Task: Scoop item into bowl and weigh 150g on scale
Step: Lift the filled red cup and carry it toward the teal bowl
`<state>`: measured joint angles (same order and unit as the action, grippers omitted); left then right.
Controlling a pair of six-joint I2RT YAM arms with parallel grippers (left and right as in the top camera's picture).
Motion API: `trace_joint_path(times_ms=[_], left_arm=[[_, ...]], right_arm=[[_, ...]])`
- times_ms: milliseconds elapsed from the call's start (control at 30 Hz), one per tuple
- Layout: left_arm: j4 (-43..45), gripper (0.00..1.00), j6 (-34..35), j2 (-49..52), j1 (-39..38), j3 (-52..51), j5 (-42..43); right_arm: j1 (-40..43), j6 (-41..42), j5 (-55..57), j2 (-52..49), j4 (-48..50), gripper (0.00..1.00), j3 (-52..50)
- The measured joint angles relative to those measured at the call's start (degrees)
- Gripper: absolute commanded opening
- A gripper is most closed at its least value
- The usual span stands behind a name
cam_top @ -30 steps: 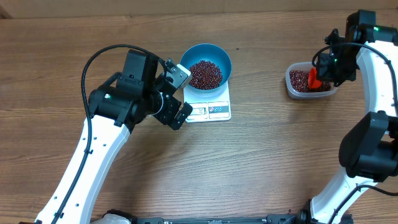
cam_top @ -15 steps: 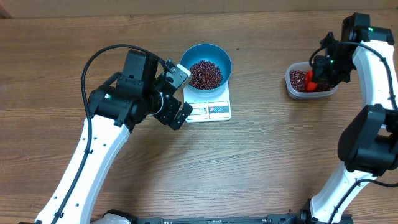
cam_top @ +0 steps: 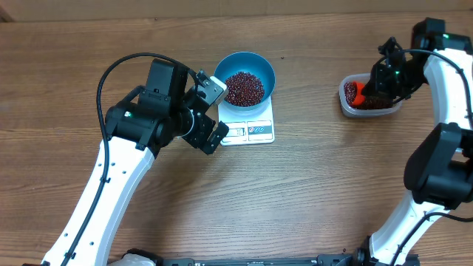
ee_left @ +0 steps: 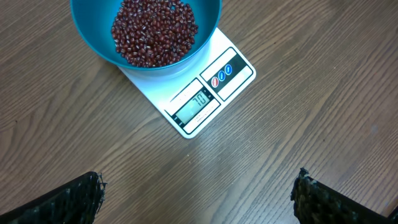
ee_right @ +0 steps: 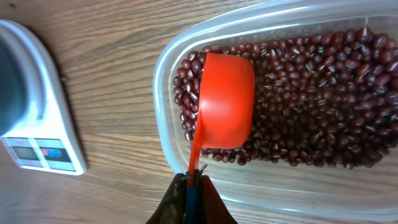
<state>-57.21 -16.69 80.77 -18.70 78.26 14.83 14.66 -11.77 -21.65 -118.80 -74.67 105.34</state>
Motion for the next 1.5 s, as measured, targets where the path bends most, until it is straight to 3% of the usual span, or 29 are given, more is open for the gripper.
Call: trace_joint_path(times_ms=[567,900,1233,1500], left_arm=[[0.0,0.99,0.0,0.0,0.0,0.0,0.0],[0.0,1.0,0.0,0.0,0.0,0.0,0.0],[0.0,0.99,0.0,0.0,0.0,0.0,0.0],[0.0,0.99,0.0,0.0,0.0,0.0,0.0]], right_arm=[[13.4,-5.0,-18.9,0.0,-4.0,0.04,0.0],[16.6,-11.1,-30.3,0.0,-8.7,0.04,0.0],[9.9,-14.2,-38.5,0.0,-10.9,0.04,0.0],[-2.1,-8.8,-39.6,0.0,-3.3,0.04,0.0]])
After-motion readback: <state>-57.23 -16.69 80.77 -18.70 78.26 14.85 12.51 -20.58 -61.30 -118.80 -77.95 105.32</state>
